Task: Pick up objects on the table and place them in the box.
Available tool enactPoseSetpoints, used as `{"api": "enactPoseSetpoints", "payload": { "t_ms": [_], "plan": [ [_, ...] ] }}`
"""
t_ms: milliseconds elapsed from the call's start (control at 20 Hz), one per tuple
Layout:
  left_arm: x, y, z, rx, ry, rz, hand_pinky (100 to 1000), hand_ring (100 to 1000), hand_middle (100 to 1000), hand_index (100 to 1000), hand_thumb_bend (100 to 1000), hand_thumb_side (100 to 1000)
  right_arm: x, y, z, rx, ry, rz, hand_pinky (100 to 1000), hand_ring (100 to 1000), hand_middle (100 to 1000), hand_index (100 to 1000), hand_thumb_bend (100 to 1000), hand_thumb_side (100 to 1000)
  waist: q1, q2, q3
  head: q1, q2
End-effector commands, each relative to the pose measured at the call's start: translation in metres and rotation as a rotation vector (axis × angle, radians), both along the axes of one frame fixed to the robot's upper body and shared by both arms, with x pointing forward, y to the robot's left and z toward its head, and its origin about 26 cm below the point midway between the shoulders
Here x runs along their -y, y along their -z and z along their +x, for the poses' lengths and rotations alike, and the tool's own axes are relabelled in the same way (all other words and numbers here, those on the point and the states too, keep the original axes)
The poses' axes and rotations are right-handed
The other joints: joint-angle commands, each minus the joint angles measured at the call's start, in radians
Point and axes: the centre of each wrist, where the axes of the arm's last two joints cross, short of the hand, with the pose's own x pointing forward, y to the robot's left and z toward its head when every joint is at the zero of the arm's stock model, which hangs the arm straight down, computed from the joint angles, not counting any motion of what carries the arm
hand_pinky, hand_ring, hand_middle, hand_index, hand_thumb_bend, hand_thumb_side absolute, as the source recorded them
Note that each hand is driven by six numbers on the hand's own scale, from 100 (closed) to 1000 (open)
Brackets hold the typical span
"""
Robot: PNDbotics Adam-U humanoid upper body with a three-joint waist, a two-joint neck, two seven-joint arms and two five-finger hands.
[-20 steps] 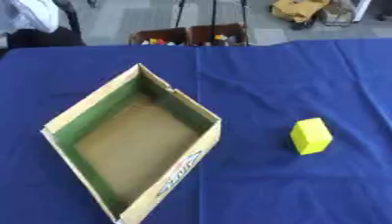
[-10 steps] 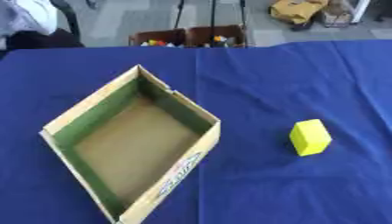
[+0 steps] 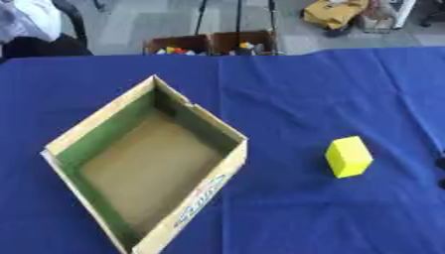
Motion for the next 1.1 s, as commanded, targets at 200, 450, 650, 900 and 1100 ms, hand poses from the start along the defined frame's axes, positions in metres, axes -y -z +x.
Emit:
{"api": "enactPoseSetpoints", "payload": {
  "t_ms": [200,450,650,900,1100],
  "plan": [
    [0.0,-0.011,-0.002,0.027,0.014,0.04,694,739,877,960,100,956,-0.011,-0.021,0.008,0.003,-0.18,-0.011,799,893,882,870,340,909,-0.023,-0.025,0.007,-0.014,-0.008],
    [0.001,-0.011,-0.001,0.026,0.023,0.041,694,739,877,960,100,955,-0.017,-0.031,0.014,-0.002,-0.203,-0.03,805,897,888,872,351,920,-0.024,-0.028,0.016,-0.022,-0.008],
    [0.002,-0.011,-0.001,0.023,0.032,0.043,693,740,877,960,100,955,-0.024,-0.041,0.02,-0.006,-0.227,-0.037,810,899,884,872,361,919,-0.024,-0.031,0.024,-0.033,-0.007],
    [0.004,-0.011,0.0,0.021,0.041,0.046,693,740,878,960,100,954,-0.031,-0.053,0.025,-0.019,-0.25,-0.029,815,901,875,868,367,917,-0.025,-0.031,0.031,-0.045,-0.006],
    [0.004,-0.012,0.0,0.019,0.047,0.048,693,740,878,960,100,954,-0.035,-0.063,0.028,-0.032,-0.271,0.004,824,905,856,861,379,911,-0.027,-0.033,0.036,-0.056,-0.007]
  ]
}}
